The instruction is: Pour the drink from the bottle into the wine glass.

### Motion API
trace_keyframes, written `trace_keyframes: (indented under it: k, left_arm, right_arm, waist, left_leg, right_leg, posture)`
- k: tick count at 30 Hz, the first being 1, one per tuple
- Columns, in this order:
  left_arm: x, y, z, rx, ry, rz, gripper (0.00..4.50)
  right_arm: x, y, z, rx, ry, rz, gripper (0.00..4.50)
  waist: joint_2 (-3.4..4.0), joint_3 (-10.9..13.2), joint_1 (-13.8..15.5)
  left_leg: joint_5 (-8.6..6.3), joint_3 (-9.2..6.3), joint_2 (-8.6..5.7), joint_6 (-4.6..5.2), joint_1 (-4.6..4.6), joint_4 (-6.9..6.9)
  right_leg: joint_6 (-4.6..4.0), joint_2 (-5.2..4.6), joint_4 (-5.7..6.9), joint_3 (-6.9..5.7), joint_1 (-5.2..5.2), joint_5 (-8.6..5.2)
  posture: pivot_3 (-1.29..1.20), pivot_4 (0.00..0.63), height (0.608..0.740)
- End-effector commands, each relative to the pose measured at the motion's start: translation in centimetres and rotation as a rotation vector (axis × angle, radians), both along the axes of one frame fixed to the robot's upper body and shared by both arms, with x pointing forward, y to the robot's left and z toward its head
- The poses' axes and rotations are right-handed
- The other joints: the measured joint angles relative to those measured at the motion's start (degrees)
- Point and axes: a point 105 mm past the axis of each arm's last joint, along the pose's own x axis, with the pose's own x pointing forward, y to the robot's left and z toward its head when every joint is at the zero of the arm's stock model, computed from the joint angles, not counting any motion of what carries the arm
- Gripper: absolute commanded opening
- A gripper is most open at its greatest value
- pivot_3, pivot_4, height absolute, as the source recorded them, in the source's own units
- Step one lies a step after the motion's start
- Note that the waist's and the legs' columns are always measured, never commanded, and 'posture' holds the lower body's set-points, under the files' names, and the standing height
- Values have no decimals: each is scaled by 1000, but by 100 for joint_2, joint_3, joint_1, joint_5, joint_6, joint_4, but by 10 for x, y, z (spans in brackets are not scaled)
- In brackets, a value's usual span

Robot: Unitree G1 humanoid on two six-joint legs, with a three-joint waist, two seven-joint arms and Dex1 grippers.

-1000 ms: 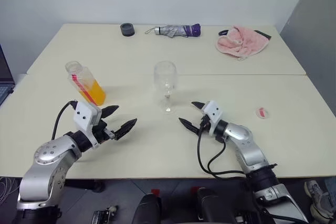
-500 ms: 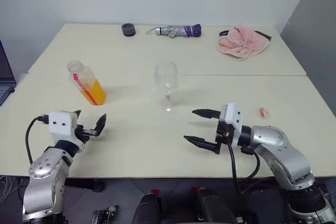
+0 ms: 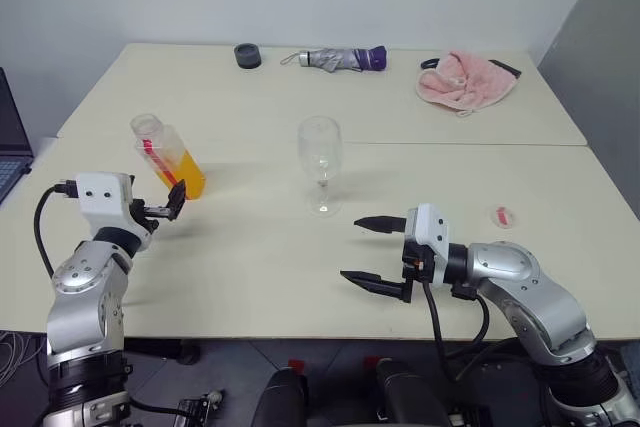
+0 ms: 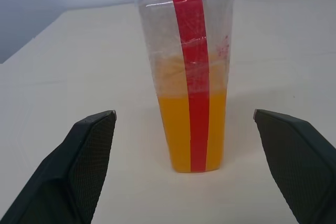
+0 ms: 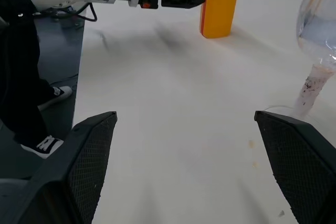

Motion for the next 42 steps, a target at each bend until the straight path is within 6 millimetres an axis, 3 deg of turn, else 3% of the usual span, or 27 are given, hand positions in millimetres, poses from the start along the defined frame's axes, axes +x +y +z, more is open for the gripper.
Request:
trace_keyframes:
  k: [1,7,16,42]
  left_arm:
    - [7,7,13,-5,-28,-7,4500]
    - [18,12,13,16,-17,-29,4500]
    - [30,12,17,34,-28,-56,4500]
    - [47,-17,19,7,-79,-118,4500]
  right_arm:
    - [-6,4,12,6,-73,26,4475]
    - [-6,6,17,36,-74,21,4475]
    - [-6,10,43,173,-78,27,4475]
    - [-8,3,18,66,-71,36,4475]
  waist:
    - [0,0,8]
    - [-1,0,11]
    - [-1,0,14]
    - [-2,-1,25]
  left_leg:
    - [0,0,-1,0,0,0]
    - [0,0,0,0,0,0]
    - [0,-3,1,0,-1,1]
    - [0,-7,-2,0,-5,3]
  right_leg:
    - [0,0,1,0,0,0]
    - [0,0,0,-2,0,0]
    - [-1,-1,1,-4,0,1]
    - [-1,-1,3,-9,0,1]
  posture:
    - [0,150,740]
    - [0,150,740]
    - [0,150,740]
    - [0,150,740]
